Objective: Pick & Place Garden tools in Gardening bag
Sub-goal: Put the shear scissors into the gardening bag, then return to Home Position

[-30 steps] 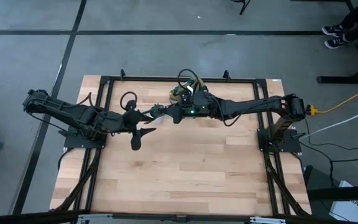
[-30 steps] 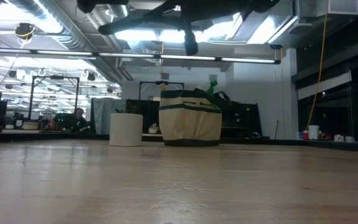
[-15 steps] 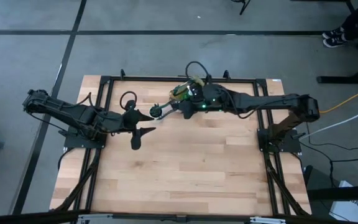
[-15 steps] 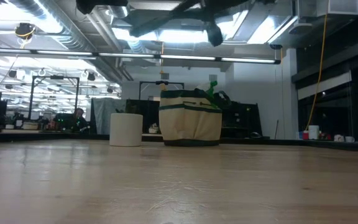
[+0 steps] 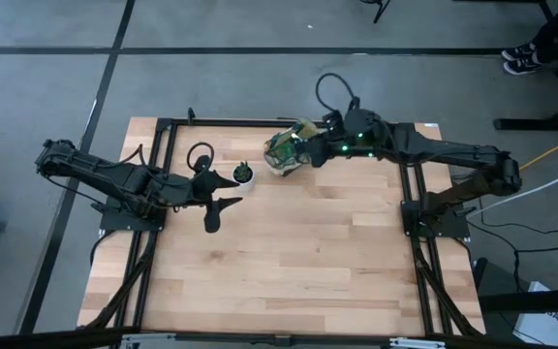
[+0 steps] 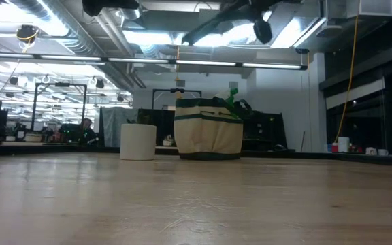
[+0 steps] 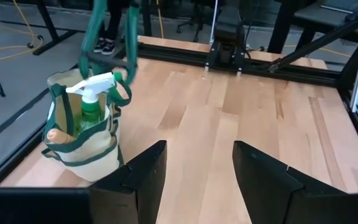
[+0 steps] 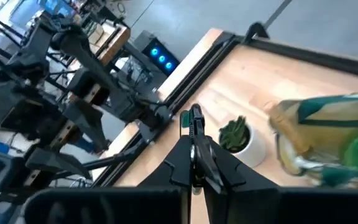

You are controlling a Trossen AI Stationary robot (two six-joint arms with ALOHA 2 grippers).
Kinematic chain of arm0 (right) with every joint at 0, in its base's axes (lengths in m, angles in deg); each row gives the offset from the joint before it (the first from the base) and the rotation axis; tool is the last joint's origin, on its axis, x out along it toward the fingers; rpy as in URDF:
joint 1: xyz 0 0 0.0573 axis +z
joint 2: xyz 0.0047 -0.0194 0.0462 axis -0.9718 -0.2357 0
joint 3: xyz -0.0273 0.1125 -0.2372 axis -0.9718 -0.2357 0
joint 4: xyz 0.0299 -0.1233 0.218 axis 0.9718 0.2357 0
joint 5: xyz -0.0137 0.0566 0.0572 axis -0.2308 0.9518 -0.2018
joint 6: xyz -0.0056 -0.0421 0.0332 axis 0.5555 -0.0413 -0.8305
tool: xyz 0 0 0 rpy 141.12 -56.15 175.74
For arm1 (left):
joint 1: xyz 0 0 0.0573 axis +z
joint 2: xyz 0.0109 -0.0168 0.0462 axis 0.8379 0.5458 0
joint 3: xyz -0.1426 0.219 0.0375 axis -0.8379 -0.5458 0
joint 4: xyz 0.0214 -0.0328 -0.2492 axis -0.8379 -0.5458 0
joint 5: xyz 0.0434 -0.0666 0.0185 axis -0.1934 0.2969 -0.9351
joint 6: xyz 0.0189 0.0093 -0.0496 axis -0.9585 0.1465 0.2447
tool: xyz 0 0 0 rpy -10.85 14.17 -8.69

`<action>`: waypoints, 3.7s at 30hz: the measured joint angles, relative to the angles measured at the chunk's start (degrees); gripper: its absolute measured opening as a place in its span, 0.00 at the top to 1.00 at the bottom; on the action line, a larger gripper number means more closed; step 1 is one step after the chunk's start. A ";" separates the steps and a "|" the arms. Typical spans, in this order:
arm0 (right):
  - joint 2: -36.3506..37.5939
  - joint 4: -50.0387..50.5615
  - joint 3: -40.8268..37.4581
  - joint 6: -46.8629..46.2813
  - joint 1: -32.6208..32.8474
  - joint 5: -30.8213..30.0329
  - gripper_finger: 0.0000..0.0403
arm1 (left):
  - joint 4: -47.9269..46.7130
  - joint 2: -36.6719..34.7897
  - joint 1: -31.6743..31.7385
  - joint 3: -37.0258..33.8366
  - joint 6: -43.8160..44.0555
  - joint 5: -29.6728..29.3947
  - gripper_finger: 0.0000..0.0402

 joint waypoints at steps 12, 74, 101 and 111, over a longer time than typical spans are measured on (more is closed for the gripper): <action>3.69 9.39 0.02 4.02 -7.39 -4.15 0.96 | -0.08 0.00 0.00 0.00 0.00 -0.96 0.55; -9.34 11.28 0.02 8.40 -19.26 5.06 0.58 | -1.81 0.00 5.38 -0.02 -1.97 -6.36 0.58; -9.35 22.66 0.02 18.51 10.49 9.61 0.58 | -1.77 0.00 5.35 -0.02 4.52 -6.36 0.58; -9.35 21.73 0.02 14.41 16.78 8.52 0.58 | -1.77 0.00 5.35 -0.02 4.07 -6.36 0.58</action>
